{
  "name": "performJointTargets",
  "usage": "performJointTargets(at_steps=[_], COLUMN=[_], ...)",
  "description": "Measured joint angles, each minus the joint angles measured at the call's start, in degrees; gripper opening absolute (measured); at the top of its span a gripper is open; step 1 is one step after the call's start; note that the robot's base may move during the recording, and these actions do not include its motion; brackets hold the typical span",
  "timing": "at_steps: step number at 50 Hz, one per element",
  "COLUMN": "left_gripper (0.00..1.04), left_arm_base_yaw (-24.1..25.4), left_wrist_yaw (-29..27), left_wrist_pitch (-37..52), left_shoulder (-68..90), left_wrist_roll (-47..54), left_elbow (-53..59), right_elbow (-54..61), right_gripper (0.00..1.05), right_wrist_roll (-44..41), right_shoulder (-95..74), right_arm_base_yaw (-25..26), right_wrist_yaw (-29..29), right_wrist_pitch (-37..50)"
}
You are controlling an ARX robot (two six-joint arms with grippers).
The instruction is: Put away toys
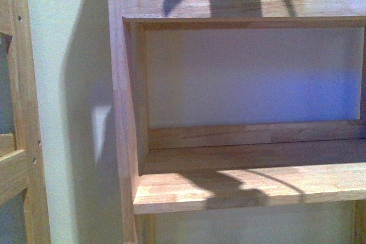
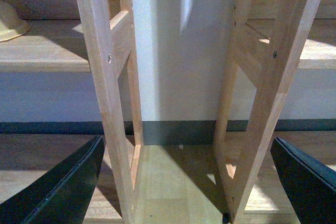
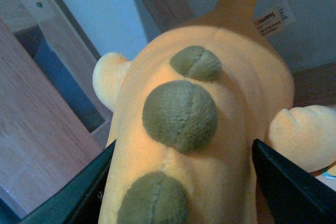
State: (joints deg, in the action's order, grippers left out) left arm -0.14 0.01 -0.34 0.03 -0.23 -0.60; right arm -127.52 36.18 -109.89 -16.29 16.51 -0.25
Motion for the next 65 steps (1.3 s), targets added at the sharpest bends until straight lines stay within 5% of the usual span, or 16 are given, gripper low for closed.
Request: performJointTargets(at_steps=[8, 32, 49, 65], left_gripper=[0.98, 0.98, 0.98, 0.98], left_arm_base_yaw=[0.0, 0.0, 0.0, 0.0], left_wrist_yaw=[0.0, 0.0, 0.0, 0.0], left_wrist_pitch=[0.0, 0.0, 0.0, 0.0], left_shoulder=[0.0, 0.0, 0.0, 0.0], left_wrist_roll=[0.0, 0.0, 0.0, 0.0], left_elbow=[0.0, 0.0, 0.0, 0.0], right_elbow=[6.2, 34.0, 76.5, 103.6], right_gripper=[0.99, 0.98, 0.98, 0.98], right_wrist_roll=[-0.2, 2.7, -25.8, -26.8], right_shoulder=[4.7, 29.5, 67.1, 91.1], right_arm_base_yaw=[0.9, 6.0, 6.9, 23.3], right_wrist_yaw=[-0.4, 1.3, -3.5, 5.2], right_wrist_pitch=[2.7, 12.7, 20.3, 18.5])
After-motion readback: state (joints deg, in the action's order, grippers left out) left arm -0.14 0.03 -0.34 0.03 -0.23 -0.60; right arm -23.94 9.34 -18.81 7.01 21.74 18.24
